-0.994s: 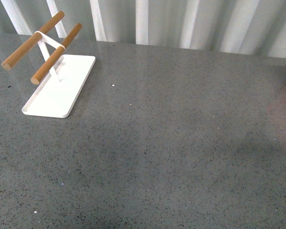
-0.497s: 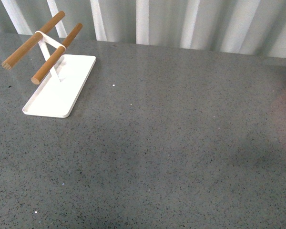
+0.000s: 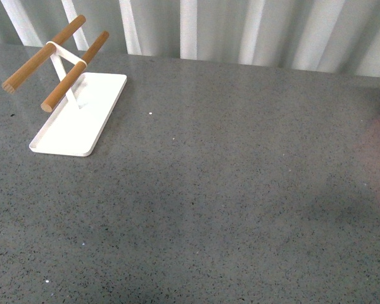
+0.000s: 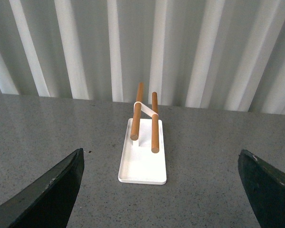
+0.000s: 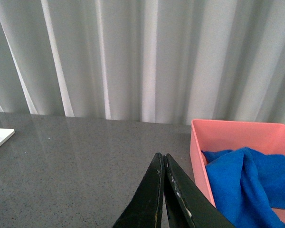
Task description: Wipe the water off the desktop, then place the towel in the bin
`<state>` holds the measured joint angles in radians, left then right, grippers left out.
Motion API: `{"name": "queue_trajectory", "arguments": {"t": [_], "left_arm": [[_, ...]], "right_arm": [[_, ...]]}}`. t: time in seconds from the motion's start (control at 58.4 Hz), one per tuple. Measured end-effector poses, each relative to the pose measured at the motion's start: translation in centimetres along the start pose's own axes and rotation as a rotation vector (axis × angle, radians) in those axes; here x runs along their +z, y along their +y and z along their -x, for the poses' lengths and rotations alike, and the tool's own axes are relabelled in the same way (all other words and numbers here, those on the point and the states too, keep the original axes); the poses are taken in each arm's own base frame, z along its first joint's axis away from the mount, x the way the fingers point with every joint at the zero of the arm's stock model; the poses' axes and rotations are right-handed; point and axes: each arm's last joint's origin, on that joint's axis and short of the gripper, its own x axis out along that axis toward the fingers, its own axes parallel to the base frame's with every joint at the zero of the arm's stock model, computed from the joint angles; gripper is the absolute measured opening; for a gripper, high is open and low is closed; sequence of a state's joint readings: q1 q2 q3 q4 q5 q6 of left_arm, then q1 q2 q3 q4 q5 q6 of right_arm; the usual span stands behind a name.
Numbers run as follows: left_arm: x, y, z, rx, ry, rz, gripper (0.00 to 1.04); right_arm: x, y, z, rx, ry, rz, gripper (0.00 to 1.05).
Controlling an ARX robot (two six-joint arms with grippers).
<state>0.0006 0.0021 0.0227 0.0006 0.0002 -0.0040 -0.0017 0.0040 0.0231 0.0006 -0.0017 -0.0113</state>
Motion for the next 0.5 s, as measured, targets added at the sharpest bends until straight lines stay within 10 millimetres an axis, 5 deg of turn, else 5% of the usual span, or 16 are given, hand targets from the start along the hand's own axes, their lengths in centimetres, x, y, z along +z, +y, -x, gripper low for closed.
{"name": "queue_trajectory", "arguments": {"t": [0.497], "left_arm": [[0.0,0.0,0.0,0.0,0.0,0.0,0.98]], "right_arm": [[0.0,0.0,0.0,0.0,0.0,-0.001,0.88]]}}
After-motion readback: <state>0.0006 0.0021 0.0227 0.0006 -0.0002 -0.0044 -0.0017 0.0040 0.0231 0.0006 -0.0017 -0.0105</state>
